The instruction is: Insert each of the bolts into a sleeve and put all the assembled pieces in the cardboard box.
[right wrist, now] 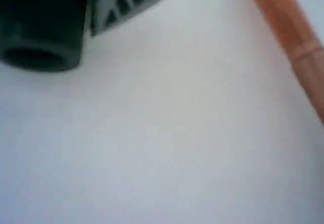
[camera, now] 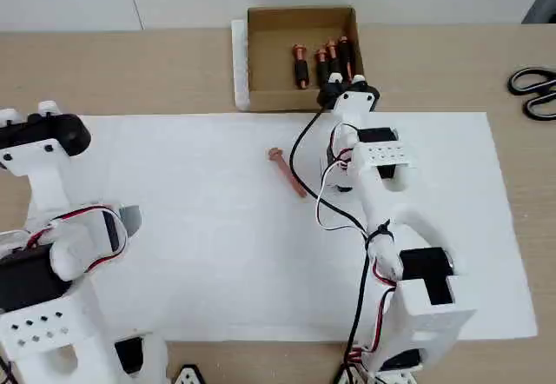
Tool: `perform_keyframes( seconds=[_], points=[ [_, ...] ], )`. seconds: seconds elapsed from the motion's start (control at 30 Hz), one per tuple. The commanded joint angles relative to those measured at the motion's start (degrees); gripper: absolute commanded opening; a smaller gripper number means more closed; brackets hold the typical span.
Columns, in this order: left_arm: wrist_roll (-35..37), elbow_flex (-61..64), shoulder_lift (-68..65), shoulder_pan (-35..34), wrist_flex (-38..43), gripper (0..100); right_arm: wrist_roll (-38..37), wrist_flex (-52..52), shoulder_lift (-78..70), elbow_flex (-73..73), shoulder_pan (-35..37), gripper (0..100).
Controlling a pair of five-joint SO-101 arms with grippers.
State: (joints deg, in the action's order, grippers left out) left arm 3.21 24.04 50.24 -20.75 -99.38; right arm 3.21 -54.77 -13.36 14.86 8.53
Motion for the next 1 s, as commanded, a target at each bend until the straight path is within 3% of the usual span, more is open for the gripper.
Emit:
perform_keyframes(
  seconds=[0.0, 0.23, 0.47, 0.97],
  points=[
    [0.4, -2.5, 0.4, -0.1, -1.0, 24, 0.4, -0.7, -0.2, -1.2, -1.0, 13.6],
    [0.4, -2.5, 0.4, -0.1, -1.0, 24, 0.6, -0.6, -0.3, -1.2, -1.1, 0.2],
    [0.4, -2.5, 0.4, 0.0, -1.0, 24, 0.6, -1.9, 0.2, -3.0, -1.2, 0.4],
    [-0.3, -1.6, -0.2, 0.1, 0.4, 24, 0.1, -22.8, 0.3, -24.7, -5.4, 0.4]
  ],
)
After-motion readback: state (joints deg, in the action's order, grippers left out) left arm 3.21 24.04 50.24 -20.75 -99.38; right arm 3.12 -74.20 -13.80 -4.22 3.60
